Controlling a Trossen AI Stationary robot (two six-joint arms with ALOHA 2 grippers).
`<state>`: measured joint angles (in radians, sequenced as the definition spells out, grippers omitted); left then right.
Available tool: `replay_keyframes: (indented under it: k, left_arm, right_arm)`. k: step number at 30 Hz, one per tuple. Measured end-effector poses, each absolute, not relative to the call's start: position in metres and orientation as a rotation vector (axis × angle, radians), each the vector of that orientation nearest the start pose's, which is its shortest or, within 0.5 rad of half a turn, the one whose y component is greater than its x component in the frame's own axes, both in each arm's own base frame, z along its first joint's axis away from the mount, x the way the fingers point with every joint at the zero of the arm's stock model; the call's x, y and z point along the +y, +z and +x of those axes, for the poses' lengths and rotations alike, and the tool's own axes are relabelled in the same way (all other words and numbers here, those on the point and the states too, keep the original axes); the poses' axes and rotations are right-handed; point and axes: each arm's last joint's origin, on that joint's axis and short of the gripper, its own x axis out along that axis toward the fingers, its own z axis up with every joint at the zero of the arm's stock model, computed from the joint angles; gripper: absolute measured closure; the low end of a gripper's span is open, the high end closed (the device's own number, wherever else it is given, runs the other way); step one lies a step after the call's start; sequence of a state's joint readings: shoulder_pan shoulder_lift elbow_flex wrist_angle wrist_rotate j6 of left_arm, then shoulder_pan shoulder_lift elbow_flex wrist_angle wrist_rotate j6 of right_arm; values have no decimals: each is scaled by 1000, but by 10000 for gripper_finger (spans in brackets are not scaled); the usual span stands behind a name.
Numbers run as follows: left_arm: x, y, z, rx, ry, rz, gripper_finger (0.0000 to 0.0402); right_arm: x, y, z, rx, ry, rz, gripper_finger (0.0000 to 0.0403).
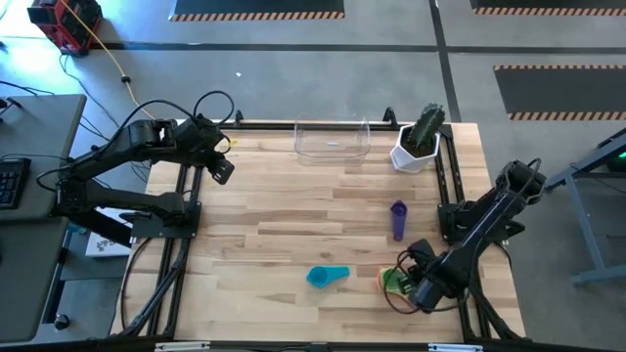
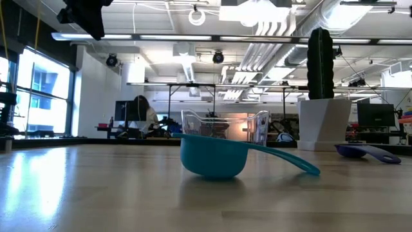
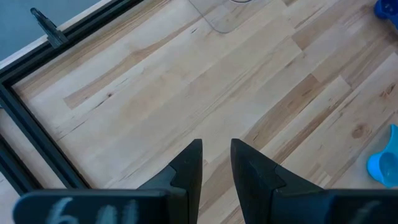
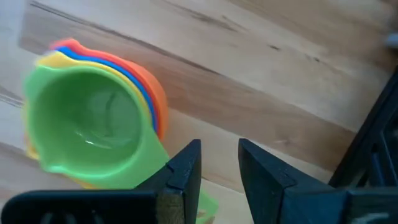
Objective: Nest measuring cups in basket
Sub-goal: Stack the green measuring cup on top of the yellow measuring cup
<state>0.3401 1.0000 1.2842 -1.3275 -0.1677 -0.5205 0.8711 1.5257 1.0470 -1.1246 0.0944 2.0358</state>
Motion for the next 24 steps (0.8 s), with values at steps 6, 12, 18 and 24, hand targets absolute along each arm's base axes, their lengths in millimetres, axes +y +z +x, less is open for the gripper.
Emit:
replay_keyframes:
  k: [6,12,18,24]
  left_arm:
    - [53,369,134,909,725,-552,326]
    - [53,368,135,910,727,-553,326]
    - [53,368,135,910,729,-552,326]
    - [53,368,135,908,730,-560,326]
  right_arm:
    - [198,195,151,1261,-931,928,304]
    - [204,190,148,1256,-901,981,304]
    - [211,190,152,1255,-830,1040,304]
    - [209,190,151,1253,-850,1034,304]
